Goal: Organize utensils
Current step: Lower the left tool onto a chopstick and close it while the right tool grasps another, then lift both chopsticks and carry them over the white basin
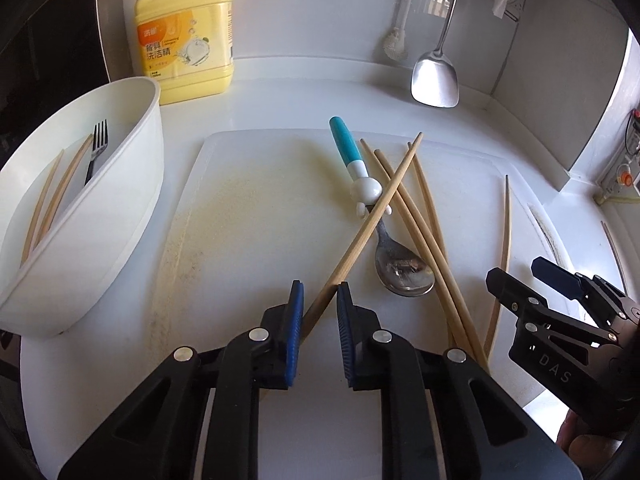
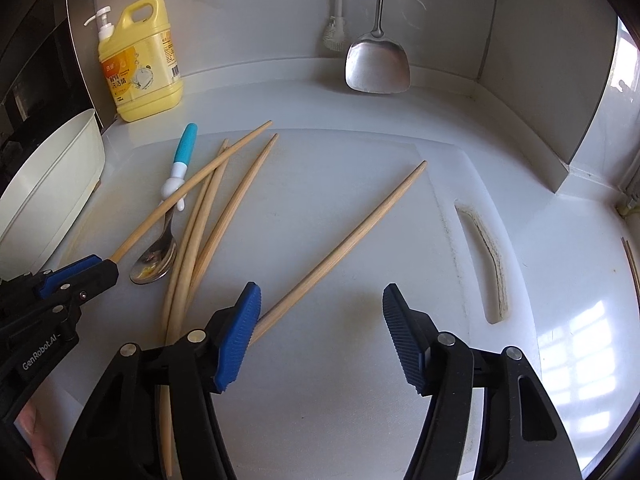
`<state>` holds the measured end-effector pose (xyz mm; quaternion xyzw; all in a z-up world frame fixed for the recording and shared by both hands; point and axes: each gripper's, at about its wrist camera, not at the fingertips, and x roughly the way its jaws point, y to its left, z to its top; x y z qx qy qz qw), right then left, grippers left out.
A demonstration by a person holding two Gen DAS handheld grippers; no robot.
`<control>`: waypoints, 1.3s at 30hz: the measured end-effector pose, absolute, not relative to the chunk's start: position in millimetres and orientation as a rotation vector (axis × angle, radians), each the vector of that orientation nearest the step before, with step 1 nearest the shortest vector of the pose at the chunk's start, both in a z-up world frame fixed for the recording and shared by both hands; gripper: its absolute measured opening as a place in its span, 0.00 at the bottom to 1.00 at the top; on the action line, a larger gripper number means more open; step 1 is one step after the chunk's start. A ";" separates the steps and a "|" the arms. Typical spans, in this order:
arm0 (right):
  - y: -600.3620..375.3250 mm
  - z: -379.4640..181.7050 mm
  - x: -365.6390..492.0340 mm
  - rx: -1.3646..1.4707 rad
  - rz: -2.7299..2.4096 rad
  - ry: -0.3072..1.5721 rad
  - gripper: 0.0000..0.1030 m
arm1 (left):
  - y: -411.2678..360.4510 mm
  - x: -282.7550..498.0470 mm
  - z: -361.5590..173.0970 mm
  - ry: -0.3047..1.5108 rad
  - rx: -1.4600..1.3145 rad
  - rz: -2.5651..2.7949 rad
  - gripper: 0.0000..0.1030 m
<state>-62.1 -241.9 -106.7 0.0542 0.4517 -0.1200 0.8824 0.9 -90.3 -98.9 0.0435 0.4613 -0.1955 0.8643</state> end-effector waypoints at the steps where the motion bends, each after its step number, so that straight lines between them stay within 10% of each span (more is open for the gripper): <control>1: -242.0 -106.2 -62.6 0.106 -0.253 0.940 0.59 | -88.5 -1.0 -98.6 0.978 0.079 -0.401 0.16; 27: -260.4 -104.1 -49.7 0.162 -0.328 0.926 0.59 | -128.9 26.0 -98.5 0.925 0.262 -0.481 0.21; 32: -254.9 -102.0 -47.8 0.128 -0.309 0.918 0.15 | -132.1 28.9 -99.4 0.930 0.247 -0.517 0.13; 39: -256.3 -101.3 -52.4 0.139 -0.284 0.903 0.06 | -123.0 18.0 -97.4 0.949 0.167 -0.568 0.07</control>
